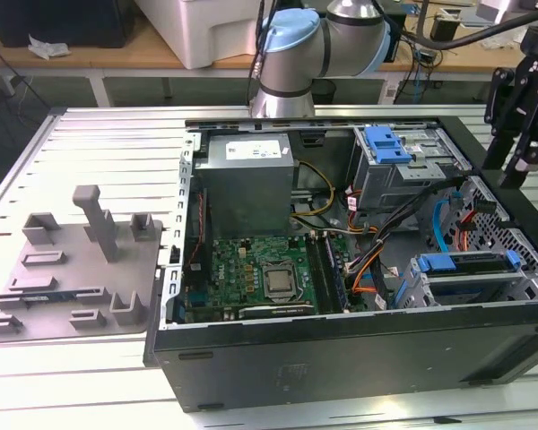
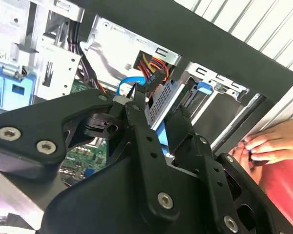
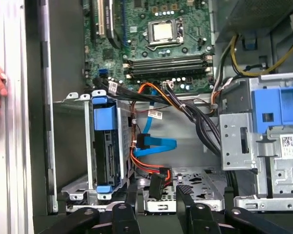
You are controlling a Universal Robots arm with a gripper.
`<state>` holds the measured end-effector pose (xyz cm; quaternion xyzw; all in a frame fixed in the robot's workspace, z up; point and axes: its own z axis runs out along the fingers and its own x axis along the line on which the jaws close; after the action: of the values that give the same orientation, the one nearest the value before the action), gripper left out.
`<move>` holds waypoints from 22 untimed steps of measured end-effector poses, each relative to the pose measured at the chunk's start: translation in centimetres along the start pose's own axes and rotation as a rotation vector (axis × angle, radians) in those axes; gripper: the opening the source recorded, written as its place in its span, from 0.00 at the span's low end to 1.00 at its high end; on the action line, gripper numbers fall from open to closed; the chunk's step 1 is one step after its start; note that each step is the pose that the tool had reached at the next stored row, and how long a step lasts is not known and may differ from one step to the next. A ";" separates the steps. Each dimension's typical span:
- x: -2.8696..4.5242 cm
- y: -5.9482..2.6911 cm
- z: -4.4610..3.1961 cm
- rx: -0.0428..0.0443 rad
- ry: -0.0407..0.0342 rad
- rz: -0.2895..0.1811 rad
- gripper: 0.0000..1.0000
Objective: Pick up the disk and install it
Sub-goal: 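Insert the first disk wire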
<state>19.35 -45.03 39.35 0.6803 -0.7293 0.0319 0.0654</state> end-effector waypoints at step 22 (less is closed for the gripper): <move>-3.55 -0.27 1.44 0.0052 0.1701 0.092 0.44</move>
<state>19.78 -41.73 37.42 0.6409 -0.7517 0.0945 0.1238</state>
